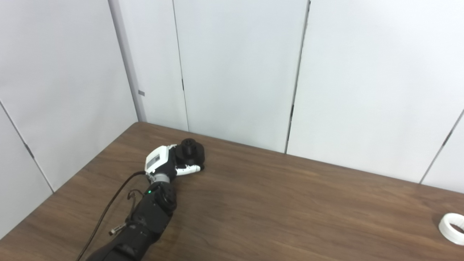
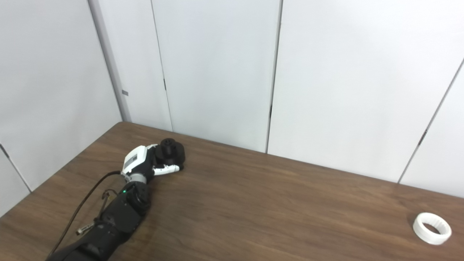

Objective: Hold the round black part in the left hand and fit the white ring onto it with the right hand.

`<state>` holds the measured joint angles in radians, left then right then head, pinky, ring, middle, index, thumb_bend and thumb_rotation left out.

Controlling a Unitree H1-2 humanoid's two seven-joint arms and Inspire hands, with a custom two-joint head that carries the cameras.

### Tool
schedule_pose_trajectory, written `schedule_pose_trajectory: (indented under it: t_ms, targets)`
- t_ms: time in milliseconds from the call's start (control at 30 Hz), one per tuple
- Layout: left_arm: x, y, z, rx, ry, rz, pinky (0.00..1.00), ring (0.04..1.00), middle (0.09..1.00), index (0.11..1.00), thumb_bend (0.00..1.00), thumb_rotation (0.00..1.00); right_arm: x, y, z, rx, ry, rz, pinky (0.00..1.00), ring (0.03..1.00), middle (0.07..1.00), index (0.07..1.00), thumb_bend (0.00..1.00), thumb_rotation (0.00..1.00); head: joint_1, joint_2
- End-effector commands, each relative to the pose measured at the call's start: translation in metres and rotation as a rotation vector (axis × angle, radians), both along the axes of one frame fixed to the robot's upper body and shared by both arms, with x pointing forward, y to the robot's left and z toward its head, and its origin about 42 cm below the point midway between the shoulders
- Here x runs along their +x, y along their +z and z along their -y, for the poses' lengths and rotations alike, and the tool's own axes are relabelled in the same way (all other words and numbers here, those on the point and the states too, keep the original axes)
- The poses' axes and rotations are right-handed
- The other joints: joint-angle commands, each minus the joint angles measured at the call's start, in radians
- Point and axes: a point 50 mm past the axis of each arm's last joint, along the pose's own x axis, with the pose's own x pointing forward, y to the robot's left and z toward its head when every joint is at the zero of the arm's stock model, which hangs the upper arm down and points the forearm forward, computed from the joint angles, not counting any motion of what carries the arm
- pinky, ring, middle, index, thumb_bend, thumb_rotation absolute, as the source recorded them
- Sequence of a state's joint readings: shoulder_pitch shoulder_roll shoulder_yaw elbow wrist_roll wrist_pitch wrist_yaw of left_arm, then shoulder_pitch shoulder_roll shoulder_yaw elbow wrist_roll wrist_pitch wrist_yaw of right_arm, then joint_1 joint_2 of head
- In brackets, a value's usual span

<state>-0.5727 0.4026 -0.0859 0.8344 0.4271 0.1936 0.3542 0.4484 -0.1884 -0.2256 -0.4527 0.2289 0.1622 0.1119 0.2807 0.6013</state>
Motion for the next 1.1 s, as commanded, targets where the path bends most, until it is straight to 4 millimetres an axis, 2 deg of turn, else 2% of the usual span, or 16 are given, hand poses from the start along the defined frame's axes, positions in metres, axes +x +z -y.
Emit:
schedule_pose_trajectory:
  t_ms: [0, 133, 267, 367, 500, 533, 567, 633, 800, 1067]
  targets:
    - [0.0084, 0.0044, 0.0116, -0.048, -0.024, 0.012, 1.00, 0.966, 0.916, 0.843, 1.00, 0.49, -0.0029, 0.0102, 0.0015, -0.024, 0.015, 0.026, 1.00, 1.000, 0.981, 0.985, 0.68, 1.00, 0.002, 0.002]
    - [0.0081, 0.0047, 0.0119, -0.046, -0.015, 0.015, 1.00, 0.955, 0.905, 0.813, 1.00, 0.49, -0.0028, 0.0104, 0.0025, -0.024, 0.021, 0.026, 1.00, 1.000, 0.980, 0.987, 0.68, 1.00, 0.002, 0.003]
    - [0.0082, 0.0050, 0.0123, -0.035, -0.012, 0.021, 1.00, 0.934, 0.872, 0.739, 0.98, 0.47, -0.0024, 0.0112, 0.0021, -0.024, 0.022, 0.026, 1.00, 1.000, 0.982, 0.983, 0.68, 1.00, 0.002, 0.004]
    - [0.0083, 0.0044, 0.0132, -0.051, -0.001, 0.055, 1.00, 0.911, 0.843, 0.683, 0.93, 0.42, -0.0026, 0.0108, 0.0031, -0.032, 0.027, 0.025, 1.00, 1.000, 0.984, 0.985, 0.69, 1.00, 0.001, 0.003]
    - [0.0092, 0.0039, 0.0159, -0.145, 0.040, 0.108, 1.00, 0.892, 0.821, 0.598, 0.81, 0.24, -0.0021, 0.0098, 0.0037, -0.033, 0.027, 0.024, 1.00, 1.000, 0.980, 0.979, 0.69, 1.00, 0.001, 0.003]
    - [0.0094, 0.0034, 0.0162, -0.166, 0.046, 0.123, 1.00, 0.892, 0.819, 0.546, 0.67, 0.16, -0.0020, 0.0096, 0.0039, -0.032, 0.028, 0.024, 1.00, 1.000, 0.980, 0.979, 0.69, 1.00, 0.001, 0.003]
    - [0.0096, 0.0030, 0.0166, -0.179, 0.050, 0.135, 1.00, 0.891, 0.814, 0.518, 0.60, 0.11, -0.0019, 0.0093, 0.0041, -0.033, 0.029, 0.024, 1.00, 1.000, 0.981, 0.983, 0.69, 1.00, 0.001, 0.003]
    - [0.0107, 0.0016, 0.0167, -0.191, 0.057, 0.148, 1.00, 0.880, 0.796, 0.491, 0.54, 0.07, -0.0020, 0.0094, 0.0041, -0.036, 0.027, 0.023, 1.00, 1.000, 0.977, 0.985, 0.68, 1.00, 0.001, 0.003]
    - [0.0112, -0.0005, 0.0186, -0.167, 0.049, 0.165, 0.98, 0.868, 0.769, 0.483, 0.52, 0.05, -0.0016, 0.0079, 0.0052, -0.043, 0.037, 0.024, 1.00, 1.000, 0.979, 0.984, 0.69, 1.00, 0.001, 0.003]
    - [0.0069, -0.0001, 0.0184, -0.160, 0.032, 0.192, 1.00, 0.892, 0.765, 0.484, 0.52, 0.05, -0.0004, 0.0076, 0.0037, -0.049, 0.041, 0.024, 1.00, 1.000, 0.973, 0.981, 0.70, 1.00, -0.009, 0.007]
